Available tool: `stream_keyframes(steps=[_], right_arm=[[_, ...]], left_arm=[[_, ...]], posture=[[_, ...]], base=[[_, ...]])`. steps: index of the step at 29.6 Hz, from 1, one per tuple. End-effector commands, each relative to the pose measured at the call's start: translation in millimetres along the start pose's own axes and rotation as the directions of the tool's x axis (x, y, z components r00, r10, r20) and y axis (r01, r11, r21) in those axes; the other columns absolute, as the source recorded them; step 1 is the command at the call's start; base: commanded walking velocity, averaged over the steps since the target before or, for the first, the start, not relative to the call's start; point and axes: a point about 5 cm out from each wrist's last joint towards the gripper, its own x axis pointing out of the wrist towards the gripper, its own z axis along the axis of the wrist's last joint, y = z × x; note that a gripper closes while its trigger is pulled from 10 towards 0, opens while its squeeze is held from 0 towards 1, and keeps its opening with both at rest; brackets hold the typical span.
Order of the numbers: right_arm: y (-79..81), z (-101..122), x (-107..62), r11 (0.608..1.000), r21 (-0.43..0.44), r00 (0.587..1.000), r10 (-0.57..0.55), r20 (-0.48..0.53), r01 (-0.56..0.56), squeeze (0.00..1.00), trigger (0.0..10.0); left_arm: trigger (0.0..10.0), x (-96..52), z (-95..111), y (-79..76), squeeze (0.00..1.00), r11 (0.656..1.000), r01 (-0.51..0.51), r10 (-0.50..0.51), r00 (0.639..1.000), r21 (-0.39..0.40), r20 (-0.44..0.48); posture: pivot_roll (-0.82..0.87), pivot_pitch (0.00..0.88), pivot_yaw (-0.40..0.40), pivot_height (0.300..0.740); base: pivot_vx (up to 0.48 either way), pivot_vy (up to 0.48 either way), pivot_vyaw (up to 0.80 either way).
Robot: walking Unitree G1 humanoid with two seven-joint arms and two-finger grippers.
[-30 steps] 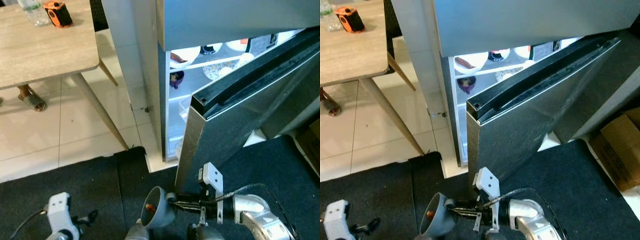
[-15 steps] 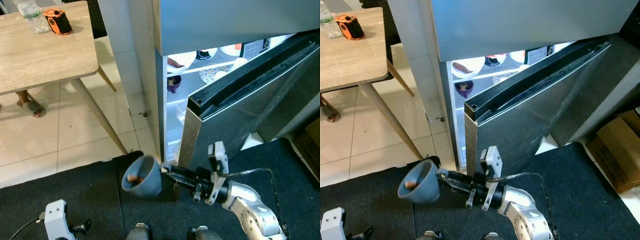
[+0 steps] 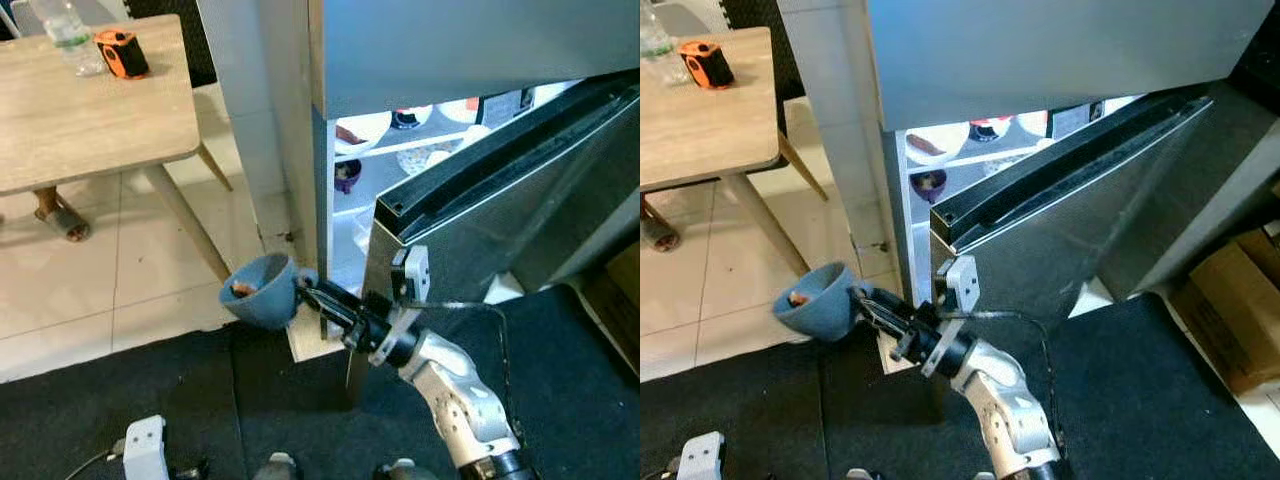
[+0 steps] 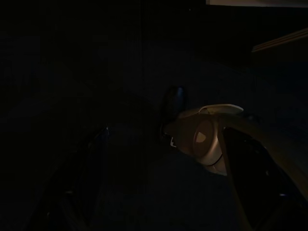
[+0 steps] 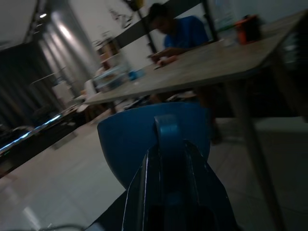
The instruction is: Restocking fridge
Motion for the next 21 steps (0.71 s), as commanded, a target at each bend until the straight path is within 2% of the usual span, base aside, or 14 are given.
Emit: stream_keyframes(steps=[1, 2, 3, 6, 7, 9, 10, 21], right_arm=[[-1.0, -2, 0.7, 1.000, 0.003, 1.000, -0.023, 0.002, 0.023, 0.00, 10.0], [-0.6, -3, 2.8, 1.000, 0.001, 1.000, -0.021, 0.002, 0.021, 0.00, 10.0], [-2.5, -3, 7.6, 0.999, -0.022, 0.999, -0.048, 0.010, 0.049, 0.00, 0.0], [-3.3, -3, 9.3, 0.998, -0.030, 0.998, -0.059, 0.011, 0.059, 0.00, 0.0], [-8.2, -1, 18.1, 0.990, -0.071, 0.993, -0.118, 0.021, 0.119, 0.00, 0.0], [-9.7, 0, 21.1, 0.987, -0.078, 0.990, -0.136, 0.030, 0.138, 0.00, 0.0], [-8.9, 4, 27.3, 0.987, -0.086, 0.991, -0.129, 0.045, 0.132, 0.00, 10.0], [-6.8, 6, 31.1, 0.985, -0.104, 0.989, -0.133, 0.065, 0.139, 0.00, 10.0]], left_arm=[[10.0, -2.9, -15, -0.5, 0.00, 1.000, -0.008, 0.009, 0.999, 0.009, -0.044], [10.0, -2.8, -15, -1.2, 0.00, 1.000, -0.007, 0.008, 0.999, 0.010, -0.046], [10.0, -2.6, -17, -3.0, 0.00, 1.000, -0.004, 0.005, 0.999, 0.014, -0.049], [10.0, -2.5, -17, -3.6, 0.00, 1.000, -0.003, 0.004, 0.999, 0.015, -0.050], [10.0, -1.9, -18, -6.1, 0.00, 1.000, 0.002, -0.001, 0.999, 0.017, -0.051], [10.0, -1.6, -18, -7.0, 0.00, 1.000, 0.004, -0.004, 0.999, 0.017, -0.052], [10.0, -1.1, -19, -9.3, 0.00, 1.000, 0.010, -0.009, 0.999, 0.018, -0.052], [10.0, -0.8, -24, -14.2, 0.00, 0.999, 0.026, -0.024, 0.997, 0.031, -0.075]], posture=[[-0.04, 0.170, 0.018, 0.740], [-0.04, 0.170, 0.018, 0.740], [-0.04, 0.170, 0.016, 0.740], [-0.04, 0.170, 0.016, 0.740], [-0.04, 0.170, 0.014, 0.740], [-0.04, 0.170, 0.014, 0.740], [-0.03, 0.169, 0.011, 0.740], [-0.03, 0.170, 0.010, 0.740]], base=[[0.000, 0.000, 0.00], [0.000, 0.000, 0.00], [0.000, 0.000, 0.00], [0.000, 0.000, 0.00], [0.000, 0.000, 0.00], [0.000, 0.000, 0.00], [0.000, 0.000, 0.00], [0.000, 0.000, 0.00]])
